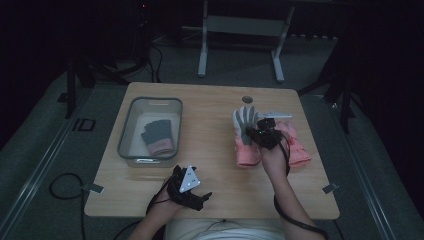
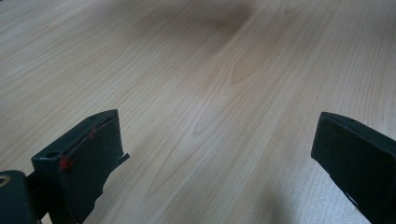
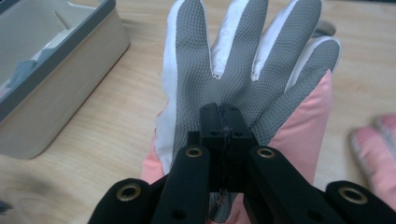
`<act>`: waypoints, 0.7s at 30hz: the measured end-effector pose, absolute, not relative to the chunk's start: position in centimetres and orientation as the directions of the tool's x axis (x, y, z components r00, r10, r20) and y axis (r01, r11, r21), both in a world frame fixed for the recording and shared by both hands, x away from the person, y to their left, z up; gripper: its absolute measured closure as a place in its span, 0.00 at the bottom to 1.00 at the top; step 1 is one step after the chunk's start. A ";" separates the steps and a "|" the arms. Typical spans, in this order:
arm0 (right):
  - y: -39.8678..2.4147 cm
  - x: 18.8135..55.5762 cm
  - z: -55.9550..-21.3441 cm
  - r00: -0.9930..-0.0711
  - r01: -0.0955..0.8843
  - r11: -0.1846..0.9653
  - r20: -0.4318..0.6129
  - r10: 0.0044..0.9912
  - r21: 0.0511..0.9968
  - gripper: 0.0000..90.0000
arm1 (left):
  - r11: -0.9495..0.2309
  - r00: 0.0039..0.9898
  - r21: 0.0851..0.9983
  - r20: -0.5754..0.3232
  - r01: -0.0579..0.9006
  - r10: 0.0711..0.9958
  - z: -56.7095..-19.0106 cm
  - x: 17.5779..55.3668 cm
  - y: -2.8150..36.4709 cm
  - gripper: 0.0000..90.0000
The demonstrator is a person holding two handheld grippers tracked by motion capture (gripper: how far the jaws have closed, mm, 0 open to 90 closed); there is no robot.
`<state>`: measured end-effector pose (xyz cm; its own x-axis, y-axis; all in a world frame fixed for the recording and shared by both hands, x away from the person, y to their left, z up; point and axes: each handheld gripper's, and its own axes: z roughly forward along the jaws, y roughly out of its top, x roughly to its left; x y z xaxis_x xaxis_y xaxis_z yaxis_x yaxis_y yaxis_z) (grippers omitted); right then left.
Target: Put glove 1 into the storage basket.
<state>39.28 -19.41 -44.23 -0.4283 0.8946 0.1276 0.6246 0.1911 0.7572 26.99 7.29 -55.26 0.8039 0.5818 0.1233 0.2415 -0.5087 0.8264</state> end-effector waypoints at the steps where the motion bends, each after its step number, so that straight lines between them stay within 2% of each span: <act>1: -19.3 39.0 -44.6 -0.422 0.638 0.172 0.153 0.894 0.751 0.99 | -0.510 0.806 0.826 0.123 0.241 0.580 -55.3 27.0 7.3 0.02; 7: -17.6 38.1 -47.4 -0.393 0.672 0.177 0.144 0.908 0.719 0.99 | -0.510 0.811 0.828 0.122 0.235 0.573 -55.4 26.9 7.2 0.02; 15: -15.3 39.3 -51.0 -0.394 0.716 0.212 0.134 0.909 0.665 0.99 | -0.504 0.814 0.829 0.112 0.240 0.571 -55.7 27.0 7.3 0.02; 21: -14.0 40.4 -52.4 -0.390 0.730 0.212 0.142 0.910 0.649 0.99 | -0.508 0.815 0.827 0.112 0.241 0.568 -55.8 27.1 7.3 0.02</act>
<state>40.44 -13.98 -52.39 -0.3903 0.9097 0.1415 0.7301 0.2123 0.6495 27.06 7.35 -55.79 0.8151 0.5684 0.1121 0.2409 -0.5085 0.8267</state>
